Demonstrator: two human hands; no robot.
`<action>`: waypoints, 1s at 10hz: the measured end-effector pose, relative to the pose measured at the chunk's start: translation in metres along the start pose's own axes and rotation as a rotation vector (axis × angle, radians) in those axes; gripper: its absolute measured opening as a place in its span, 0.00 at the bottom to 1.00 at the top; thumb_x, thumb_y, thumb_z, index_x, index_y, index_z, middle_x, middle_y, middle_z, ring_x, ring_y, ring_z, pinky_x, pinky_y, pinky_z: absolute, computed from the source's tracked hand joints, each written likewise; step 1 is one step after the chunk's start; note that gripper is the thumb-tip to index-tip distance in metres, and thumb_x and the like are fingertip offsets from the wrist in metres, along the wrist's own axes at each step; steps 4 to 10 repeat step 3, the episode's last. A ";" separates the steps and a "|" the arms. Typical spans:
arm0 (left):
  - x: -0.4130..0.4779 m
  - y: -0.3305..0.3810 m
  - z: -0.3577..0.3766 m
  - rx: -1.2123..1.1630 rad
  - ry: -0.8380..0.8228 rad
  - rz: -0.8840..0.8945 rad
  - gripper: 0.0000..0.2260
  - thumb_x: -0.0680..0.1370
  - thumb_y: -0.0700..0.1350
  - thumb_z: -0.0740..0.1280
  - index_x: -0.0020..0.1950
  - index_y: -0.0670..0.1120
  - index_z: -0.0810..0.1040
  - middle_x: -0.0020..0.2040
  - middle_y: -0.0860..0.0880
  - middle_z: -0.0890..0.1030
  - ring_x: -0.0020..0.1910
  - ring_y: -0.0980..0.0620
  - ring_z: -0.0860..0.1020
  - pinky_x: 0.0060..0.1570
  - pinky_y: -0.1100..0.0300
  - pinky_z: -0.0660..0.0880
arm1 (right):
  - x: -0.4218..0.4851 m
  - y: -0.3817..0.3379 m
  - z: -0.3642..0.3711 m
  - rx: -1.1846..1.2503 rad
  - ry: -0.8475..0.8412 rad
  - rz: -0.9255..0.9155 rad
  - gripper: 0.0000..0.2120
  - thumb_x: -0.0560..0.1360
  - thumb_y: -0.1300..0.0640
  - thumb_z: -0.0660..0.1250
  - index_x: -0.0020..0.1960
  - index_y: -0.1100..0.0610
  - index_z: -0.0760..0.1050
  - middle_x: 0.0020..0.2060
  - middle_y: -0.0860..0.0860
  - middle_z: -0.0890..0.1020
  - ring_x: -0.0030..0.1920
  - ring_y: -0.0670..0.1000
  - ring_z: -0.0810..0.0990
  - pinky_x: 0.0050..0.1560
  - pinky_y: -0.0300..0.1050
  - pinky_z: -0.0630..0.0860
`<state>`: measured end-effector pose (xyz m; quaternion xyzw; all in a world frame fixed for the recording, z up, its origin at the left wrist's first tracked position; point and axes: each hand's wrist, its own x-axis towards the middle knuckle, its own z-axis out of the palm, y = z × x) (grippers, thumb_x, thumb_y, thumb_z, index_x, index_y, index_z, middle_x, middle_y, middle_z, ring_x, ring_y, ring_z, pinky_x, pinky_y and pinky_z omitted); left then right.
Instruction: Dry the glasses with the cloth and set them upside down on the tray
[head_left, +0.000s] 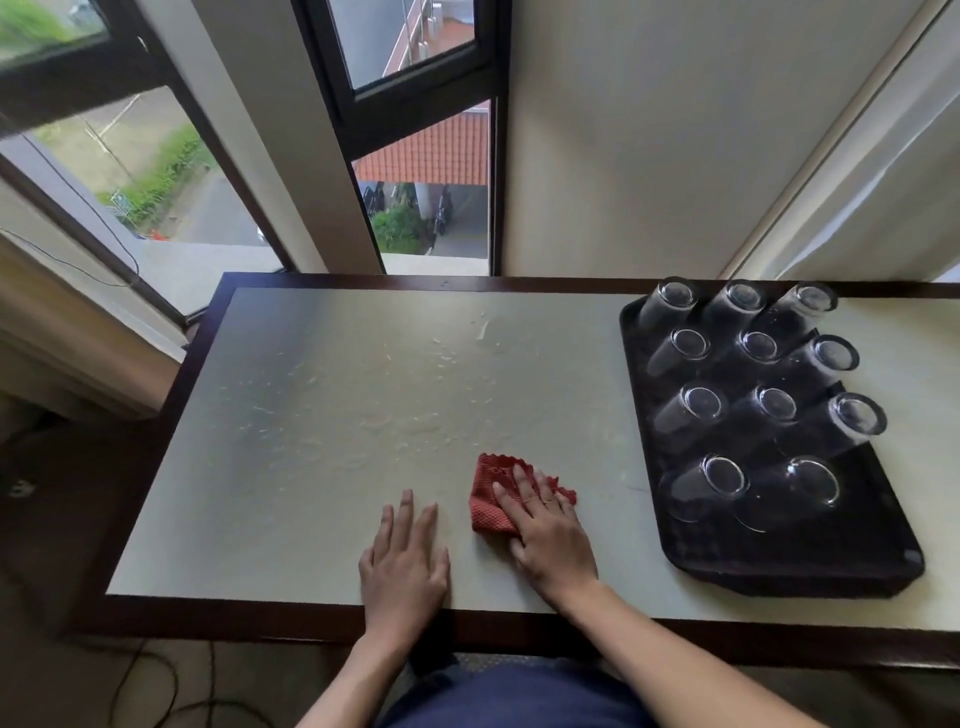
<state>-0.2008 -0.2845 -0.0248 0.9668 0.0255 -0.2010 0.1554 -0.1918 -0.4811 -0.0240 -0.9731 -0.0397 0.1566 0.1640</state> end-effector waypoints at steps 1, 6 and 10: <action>-0.001 0.007 -0.005 0.011 -0.038 -0.020 0.28 0.81 0.57 0.57 0.81 0.60 0.54 0.83 0.54 0.45 0.82 0.50 0.47 0.75 0.48 0.57 | 0.002 -0.007 -0.019 0.145 -0.004 0.074 0.26 0.77 0.57 0.63 0.75 0.49 0.66 0.77 0.51 0.64 0.76 0.56 0.64 0.73 0.52 0.63; -0.009 0.026 -0.028 -0.558 -0.172 0.006 0.38 0.60 0.65 0.71 0.69 0.59 0.71 0.76 0.52 0.69 0.71 0.60 0.70 0.67 0.66 0.66 | -0.015 -0.001 -0.053 0.579 -0.239 0.049 0.12 0.71 0.55 0.64 0.46 0.38 0.79 0.37 0.40 0.83 0.41 0.35 0.79 0.45 0.42 0.72; -0.009 0.026 -0.028 -0.558 -0.172 0.006 0.38 0.60 0.65 0.71 0.69 0.59 0.71 0.76 0.52 0.69 0.71 0.60 0.70 0.67 0.66 0.66 | -0.015 -0.001 -0.053 0.579 -0.239 0.049 0.12 0.71 0.55 0.64 0.46 0.38 0.79 0.37 0.40 0.83 0.41 0.35 0.79 0.45 0.42 0.72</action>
